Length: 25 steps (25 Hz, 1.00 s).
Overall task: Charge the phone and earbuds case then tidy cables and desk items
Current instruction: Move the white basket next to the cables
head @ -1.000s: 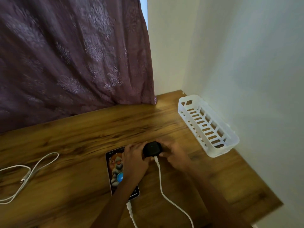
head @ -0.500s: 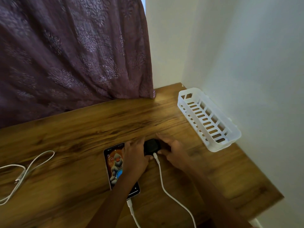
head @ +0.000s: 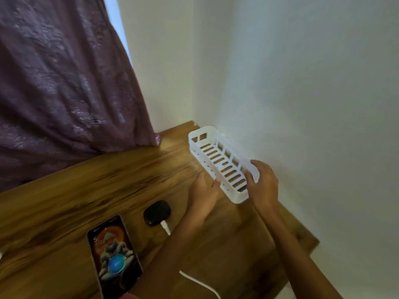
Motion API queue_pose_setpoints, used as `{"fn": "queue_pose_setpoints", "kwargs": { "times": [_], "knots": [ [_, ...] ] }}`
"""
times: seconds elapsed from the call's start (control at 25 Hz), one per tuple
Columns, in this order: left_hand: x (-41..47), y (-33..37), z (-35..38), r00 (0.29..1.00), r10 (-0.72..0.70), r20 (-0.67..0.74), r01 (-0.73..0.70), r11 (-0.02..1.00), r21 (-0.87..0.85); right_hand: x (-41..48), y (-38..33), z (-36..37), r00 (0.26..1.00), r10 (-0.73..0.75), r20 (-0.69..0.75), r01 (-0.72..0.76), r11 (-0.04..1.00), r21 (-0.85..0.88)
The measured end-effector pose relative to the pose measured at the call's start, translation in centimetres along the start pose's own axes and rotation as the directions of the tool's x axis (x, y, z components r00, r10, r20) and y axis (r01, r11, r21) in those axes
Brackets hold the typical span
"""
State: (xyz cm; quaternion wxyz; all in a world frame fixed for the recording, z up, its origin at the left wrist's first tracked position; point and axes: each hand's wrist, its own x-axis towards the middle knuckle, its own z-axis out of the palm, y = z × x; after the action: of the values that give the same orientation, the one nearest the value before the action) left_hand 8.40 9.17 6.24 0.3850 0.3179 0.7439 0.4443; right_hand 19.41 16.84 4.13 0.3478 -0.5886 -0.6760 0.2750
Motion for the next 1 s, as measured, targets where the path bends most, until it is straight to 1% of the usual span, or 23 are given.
{"fn": "queue_pose_setpoints", "kwargs": {
  "times": [0.08,0.16,0.2,0.32,0.44,0.52,0.6,0.68,0.76,0.88,1.0],
  "knots": [
    [1.1,-0.2,2.0,0.996,-0.062,0.067,0.069,0.992,-0.104,0.4,1.3,-0.5,0.998,0.063,-0.024,-0.064,0.997,-0.053],
    [1.7,-0.7,3.4,0.989,-0.107,0.104,0.123,0.980,-0.156,0.2,1.8,-0.2,0.995,0.076,-0.060,-0.078,0.997,-0.025],
    [1.8,-0.8,3.9,0.988,-0.115,0.105,0.131,0.979,-0.158,0.1,1.9,0.0,0.993,0.097,-0.071,-0.096,0.995,0.018],
    [1.8,-0.7,4.3,0.989,-0.128,0.077,0.139,0.976,-0.169,0.3,1.5,0.1,0.980,0.187,-0.062,-0.178,0.976,0.125],
    [1.5,-0.4,3.7,0.988,-0.135,0.081,0.149,0.967,-0.206,0.2,1.2,-0.4,0.978,0.199,-0.055,-0.190,0.972,0.138],
    [0.5,0.0,2.7,0.992,-0.097,0.077,0.112,0.969,-0.220,-0.3,0.5,-0.9,0.978,0.199,-0.064,-0.186,0.969,0.160],
    [-1.1,0.6,1.0,0.998,-0.047,0.051,0.058,0.972,-0.229,-1.3,-0.8,-1.3,0.979,0.189,-0.070,-0.170,0.960,0.221],
    [-3.4,0.8,-1.4,0.999,-0.030,-0.011,0.026,0.962,-0.273,-3.2,-2.2,-1.8,0.988,0.149,-0.030,-0.132,0.942,0.309],
    [-6.1,0.7,-4.0,0.997,-0.021,-0.071,-0.003,0.949,-0.315,-5.7,-3.7,-2.1,0.997,0.050,0.055,-0.066,0.930,0.361],
    [-10.6,-0.5,-7.7,0.989,0.027,-0.147,-0.067,0.957,-0.281,-10.1,-5.9,-2.1,0.983,-0.075,0.168,0.003,0.919,0.395],
    [-15.9,-2.5,-11.6,0.972,0.038,-0.233,-0.101,0.959,-0.266,-15.0,-7.7,-1.4,0.954,-0.179,0.239,0.075,0.918,0.390]
  ]
}}
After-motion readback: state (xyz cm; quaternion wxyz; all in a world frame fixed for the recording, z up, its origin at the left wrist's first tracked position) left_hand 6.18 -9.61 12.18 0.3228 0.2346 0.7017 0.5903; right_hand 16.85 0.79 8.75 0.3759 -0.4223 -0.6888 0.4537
